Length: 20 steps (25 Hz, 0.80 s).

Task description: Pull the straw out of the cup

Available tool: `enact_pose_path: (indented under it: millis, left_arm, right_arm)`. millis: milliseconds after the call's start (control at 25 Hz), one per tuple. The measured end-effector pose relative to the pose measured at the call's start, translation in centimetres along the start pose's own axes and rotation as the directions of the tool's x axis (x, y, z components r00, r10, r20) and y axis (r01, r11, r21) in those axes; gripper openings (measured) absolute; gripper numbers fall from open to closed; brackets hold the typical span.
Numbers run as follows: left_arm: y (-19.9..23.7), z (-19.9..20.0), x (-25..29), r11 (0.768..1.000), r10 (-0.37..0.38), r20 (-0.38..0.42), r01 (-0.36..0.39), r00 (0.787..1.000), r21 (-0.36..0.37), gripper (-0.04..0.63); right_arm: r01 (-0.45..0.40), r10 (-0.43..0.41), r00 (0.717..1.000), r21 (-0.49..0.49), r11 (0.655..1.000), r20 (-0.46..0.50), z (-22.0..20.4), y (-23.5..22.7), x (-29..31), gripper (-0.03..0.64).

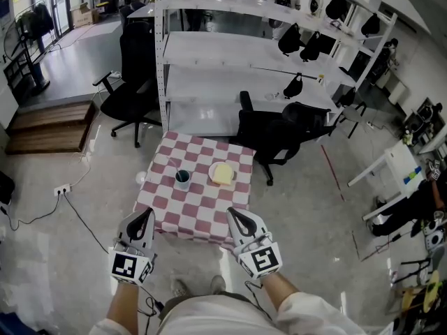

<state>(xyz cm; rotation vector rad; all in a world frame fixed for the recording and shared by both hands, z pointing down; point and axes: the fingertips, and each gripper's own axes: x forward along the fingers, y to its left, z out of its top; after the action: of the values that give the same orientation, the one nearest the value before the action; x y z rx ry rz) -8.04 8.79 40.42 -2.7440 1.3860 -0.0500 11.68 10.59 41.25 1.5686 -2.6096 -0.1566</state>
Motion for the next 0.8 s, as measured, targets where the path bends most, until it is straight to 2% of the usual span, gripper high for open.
enact_pose_path:
  millis: [560, 800]
  left_arm:
    - [-2.2, -0.6, 1.7, 0.997, 0.077, -0.002, -0.077, 0.997, 0.009, 0.003]
    - [-1.2, -1.4, 2.9, 0.997, 0.078, 0.001, -0.078, 0.997, -0.006, 0.003]
  right_arm:
    - [-0.129, 0.129, 0.992, -0.018, 0.991, -0.005, -1.9, -1.4, -0.3, 0.005]
    - [-0.140, 0.140, 0.990, -0.021, 0.990, -0.014, -2.4, -1.7, 1.3, 0.005]
